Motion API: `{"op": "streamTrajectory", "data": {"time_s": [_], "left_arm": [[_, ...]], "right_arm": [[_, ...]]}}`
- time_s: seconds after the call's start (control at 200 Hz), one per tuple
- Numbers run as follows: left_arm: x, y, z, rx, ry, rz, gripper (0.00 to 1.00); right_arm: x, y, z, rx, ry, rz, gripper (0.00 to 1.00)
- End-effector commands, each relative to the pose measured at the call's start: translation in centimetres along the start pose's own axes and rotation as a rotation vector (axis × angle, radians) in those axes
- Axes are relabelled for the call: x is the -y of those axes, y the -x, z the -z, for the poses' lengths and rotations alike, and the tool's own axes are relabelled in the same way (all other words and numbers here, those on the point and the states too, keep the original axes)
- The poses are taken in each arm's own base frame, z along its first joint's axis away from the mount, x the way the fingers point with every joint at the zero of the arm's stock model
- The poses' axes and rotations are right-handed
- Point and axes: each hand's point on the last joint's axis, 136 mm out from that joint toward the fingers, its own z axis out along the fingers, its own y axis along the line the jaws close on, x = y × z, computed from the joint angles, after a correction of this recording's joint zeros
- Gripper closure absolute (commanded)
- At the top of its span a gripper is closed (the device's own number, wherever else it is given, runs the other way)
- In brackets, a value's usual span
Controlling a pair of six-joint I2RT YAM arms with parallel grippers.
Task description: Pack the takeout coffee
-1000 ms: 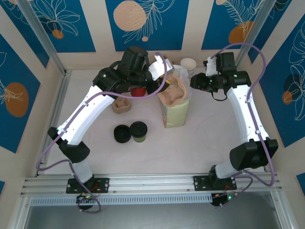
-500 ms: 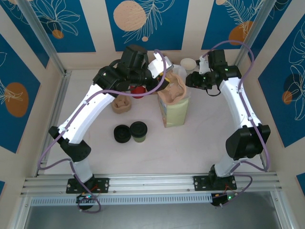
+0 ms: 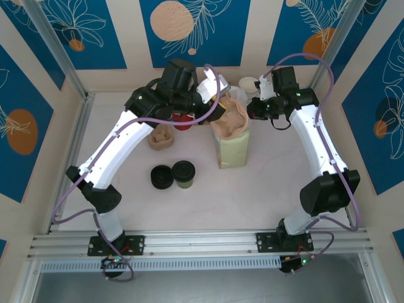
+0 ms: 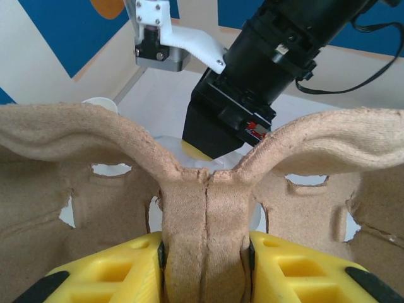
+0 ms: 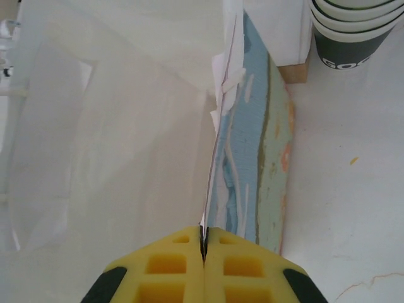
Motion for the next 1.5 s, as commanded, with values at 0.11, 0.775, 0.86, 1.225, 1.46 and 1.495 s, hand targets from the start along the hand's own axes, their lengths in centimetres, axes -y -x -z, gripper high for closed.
{"op": "streamTrajectory", "data": {"time_s": [0.11,0.775,0.86,1.225,1.46,1.495], "left_arm": [[0.6,0.5,-0.6,0.021,-0.068,0.045,0.66],[5.1,-3.7,-3.5,-0.112,-0.338,0.119,0.67],[5.6,-4.1,-3.6,-0.123,-0.372,0.131,0.67],[5.5,-6.6,-5.0,-0.206,-0.387,0.145,0.67],[4.5,-8.0,-5.7,-0.25,-0.358,0.141,0.67],[4.4,-8.2,-5.8,-0.254,-0.356,0.138,0.67]], "right_arm": [[-1.6,-2.0,4.5,0.056,0.001,0.078,1.0],[-3.1,-6.2,6.4,0.045,0.014,0.148,1.0],[-3.0,-6.6,6.3,0.035,0.011,0.149,1.0],[-3.9,-7.2,6.2,0.027,0.029,0.188,1.0],[-4.5,-8.4,6.1,0.005,0.063,0.213,1.0],[-4.5,-8.6,6.2,0.003,0.069,0.217,1.0]]}}
